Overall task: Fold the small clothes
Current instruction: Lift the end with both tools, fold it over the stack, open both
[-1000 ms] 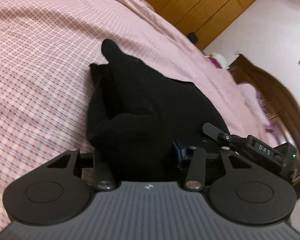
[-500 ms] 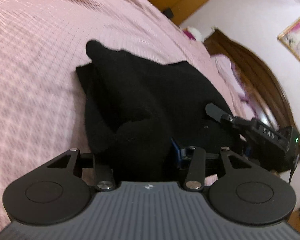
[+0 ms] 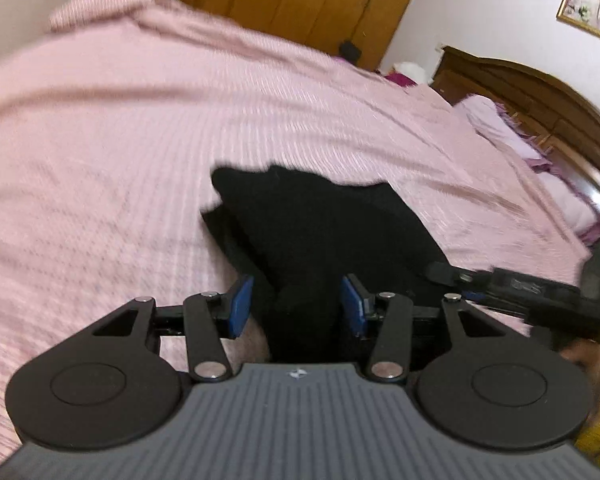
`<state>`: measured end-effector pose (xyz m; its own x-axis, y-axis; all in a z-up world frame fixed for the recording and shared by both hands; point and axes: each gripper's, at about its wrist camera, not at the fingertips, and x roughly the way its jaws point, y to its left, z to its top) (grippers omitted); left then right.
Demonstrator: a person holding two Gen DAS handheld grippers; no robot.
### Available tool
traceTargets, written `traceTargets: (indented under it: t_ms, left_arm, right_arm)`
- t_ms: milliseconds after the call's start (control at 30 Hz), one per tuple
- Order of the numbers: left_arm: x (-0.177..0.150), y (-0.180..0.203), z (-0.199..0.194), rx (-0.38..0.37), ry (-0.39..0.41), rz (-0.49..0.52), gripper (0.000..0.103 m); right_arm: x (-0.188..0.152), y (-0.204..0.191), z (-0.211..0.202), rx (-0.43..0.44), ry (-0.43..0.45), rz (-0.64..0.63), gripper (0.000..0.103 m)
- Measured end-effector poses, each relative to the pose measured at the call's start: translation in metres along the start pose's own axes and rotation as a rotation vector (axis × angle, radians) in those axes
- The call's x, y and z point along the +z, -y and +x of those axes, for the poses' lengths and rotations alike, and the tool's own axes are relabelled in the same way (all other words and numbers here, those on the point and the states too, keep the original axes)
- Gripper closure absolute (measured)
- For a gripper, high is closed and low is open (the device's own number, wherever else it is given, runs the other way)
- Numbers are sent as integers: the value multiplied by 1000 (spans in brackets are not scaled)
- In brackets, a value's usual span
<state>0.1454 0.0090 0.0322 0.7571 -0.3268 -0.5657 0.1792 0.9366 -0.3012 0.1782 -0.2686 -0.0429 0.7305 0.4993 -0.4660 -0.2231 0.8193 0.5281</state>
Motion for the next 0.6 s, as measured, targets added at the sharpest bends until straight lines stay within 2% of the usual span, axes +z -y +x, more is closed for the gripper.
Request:
traceTargets:
  t_ms: [67,167,233,267,367,600]
  left_arm:
    - [3,-1,-1,42,9,31,48]
    - [-9,-19,5,93,-50,29,48]
    - [-18,-26,19,140,-95,15,47]
    - [-22,-31,26,158,-112,1,45]
    - [-26,-43,29,192,-122,-16,36]
    - [-27,-46,24,227,-121,-15,33]
  right_arm:
    - [-5,-6,-14,-26,64,-48,55]
    - [-9,-9,-22,-47,109,-97,56]
    - [-12,-9,-15,-40,80,-124,59]
    - [-15,-9,-10,-28,53,-119,67]
    - [-27,-15,5,-12,22,-140,67]
    - [-29,-15,11,-7,30,-143,66]
